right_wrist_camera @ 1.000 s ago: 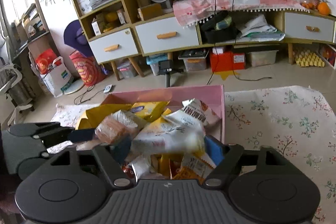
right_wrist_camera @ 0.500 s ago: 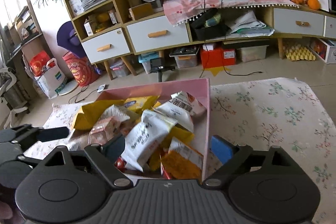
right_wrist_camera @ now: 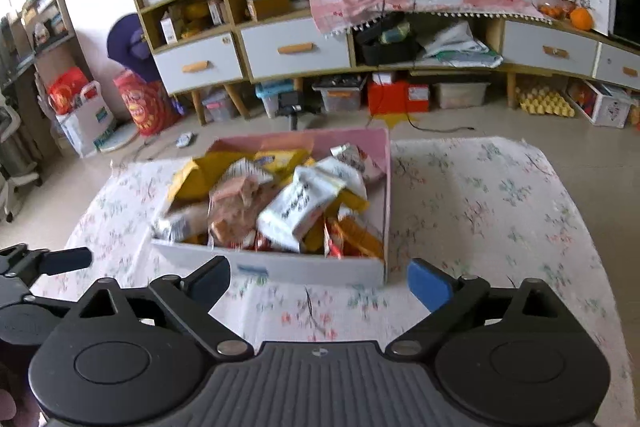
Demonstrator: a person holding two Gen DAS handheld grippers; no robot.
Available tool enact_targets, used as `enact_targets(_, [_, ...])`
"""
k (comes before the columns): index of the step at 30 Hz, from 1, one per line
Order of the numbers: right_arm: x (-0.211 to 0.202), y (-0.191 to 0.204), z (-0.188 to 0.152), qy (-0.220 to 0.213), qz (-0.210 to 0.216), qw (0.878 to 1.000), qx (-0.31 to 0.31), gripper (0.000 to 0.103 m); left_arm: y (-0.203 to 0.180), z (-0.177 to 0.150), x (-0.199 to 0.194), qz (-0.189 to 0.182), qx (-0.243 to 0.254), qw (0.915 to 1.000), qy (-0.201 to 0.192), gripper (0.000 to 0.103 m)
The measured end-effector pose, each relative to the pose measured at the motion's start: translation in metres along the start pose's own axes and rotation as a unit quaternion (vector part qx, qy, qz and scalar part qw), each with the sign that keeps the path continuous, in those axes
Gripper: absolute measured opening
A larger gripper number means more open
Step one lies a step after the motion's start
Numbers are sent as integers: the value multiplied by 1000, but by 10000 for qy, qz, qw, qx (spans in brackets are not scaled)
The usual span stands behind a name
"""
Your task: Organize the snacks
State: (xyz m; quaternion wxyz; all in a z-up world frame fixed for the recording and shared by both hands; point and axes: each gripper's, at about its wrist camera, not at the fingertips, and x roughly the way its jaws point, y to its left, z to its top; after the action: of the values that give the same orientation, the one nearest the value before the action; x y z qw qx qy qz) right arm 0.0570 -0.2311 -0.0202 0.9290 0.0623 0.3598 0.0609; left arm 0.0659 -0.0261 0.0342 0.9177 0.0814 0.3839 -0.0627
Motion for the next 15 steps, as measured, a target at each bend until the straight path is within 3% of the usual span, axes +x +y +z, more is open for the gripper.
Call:
enact_targets(7, [-9, 8, -22, 284, -304, 9990, 144, 80, 2, -23, -12, 163, -159, 9996, 176, 99])
enact_targets(15, [-4, 13, -51, 664, -744, 9948, -220, 80, 10, -36, -20, 299, -435, 9983, 235, 103])
